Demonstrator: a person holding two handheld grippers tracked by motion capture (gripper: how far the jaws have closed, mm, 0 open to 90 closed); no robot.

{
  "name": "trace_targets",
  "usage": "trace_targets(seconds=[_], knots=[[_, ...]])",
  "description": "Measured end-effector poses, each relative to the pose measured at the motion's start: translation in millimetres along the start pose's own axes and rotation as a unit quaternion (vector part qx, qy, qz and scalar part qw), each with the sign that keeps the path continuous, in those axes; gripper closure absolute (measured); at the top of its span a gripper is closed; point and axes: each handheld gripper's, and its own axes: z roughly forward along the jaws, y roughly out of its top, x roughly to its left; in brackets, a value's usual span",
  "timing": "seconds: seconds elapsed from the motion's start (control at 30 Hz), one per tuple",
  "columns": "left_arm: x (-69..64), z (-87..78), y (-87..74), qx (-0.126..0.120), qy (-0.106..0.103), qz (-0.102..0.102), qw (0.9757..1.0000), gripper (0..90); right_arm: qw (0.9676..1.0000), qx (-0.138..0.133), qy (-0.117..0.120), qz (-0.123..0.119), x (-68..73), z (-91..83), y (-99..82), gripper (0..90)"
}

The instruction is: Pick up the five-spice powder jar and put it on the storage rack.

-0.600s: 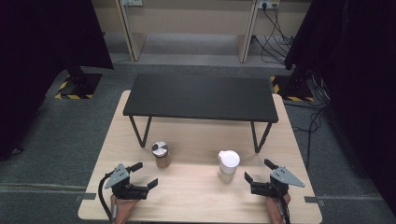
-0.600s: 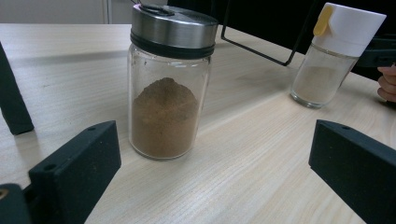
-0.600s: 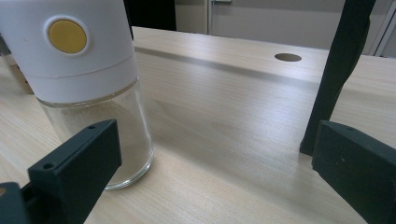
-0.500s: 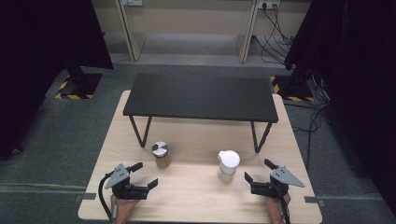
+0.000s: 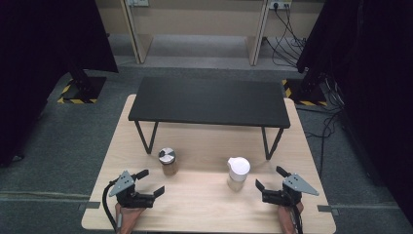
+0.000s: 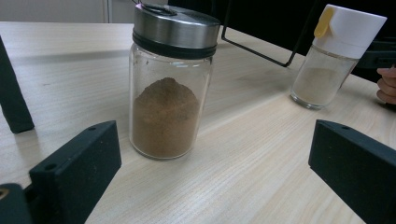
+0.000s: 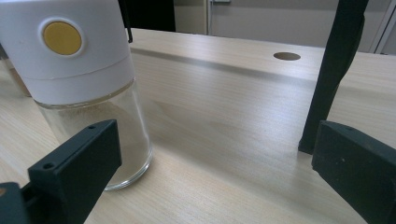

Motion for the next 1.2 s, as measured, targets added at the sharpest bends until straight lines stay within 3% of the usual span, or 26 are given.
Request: trace_targets(seconds=[0.63, 1.2], knots=[[-2.1, 0.5, 0.6, 0.002, -0.001, 0.011, 0.9999, 1.8, 0.9998, 0.004, -0.004, -0.02, 5.5, 0.4, 2.1, 1.4], [-2.4, 0.2, -0.1, 0.0, 0.001, 0.009, 1.0, 0.6, 0.9998, 0.004, -0.003, -0.02, 4.9, 0.5, 2.1, 1.4]])
